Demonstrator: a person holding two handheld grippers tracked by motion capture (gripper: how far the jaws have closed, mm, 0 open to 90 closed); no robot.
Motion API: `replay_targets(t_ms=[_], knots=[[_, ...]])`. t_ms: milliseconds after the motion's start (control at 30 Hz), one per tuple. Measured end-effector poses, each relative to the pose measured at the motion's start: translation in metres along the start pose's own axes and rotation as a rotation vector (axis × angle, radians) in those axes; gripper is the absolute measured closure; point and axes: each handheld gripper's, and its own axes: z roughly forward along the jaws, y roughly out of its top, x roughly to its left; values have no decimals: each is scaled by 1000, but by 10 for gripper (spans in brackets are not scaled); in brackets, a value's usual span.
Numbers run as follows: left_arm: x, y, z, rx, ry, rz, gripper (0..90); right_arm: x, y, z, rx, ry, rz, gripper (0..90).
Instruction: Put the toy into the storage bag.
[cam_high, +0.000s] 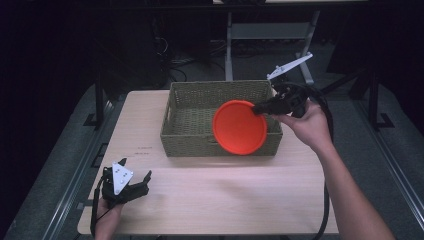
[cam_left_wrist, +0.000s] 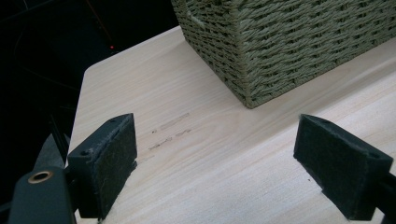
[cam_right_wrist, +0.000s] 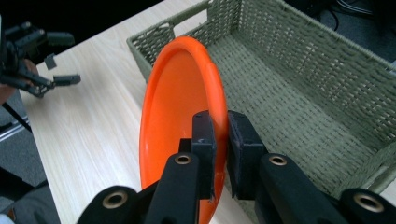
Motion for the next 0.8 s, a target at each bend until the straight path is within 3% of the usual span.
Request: replay_targets(t_ms=[300,800], knots=[[-1,0,0,1,-4,2,128,-12,18,0,-4,-26,28,819],[-1,0,0,0,-6,1,128,-41,27,18,-4,-53,102,819]])
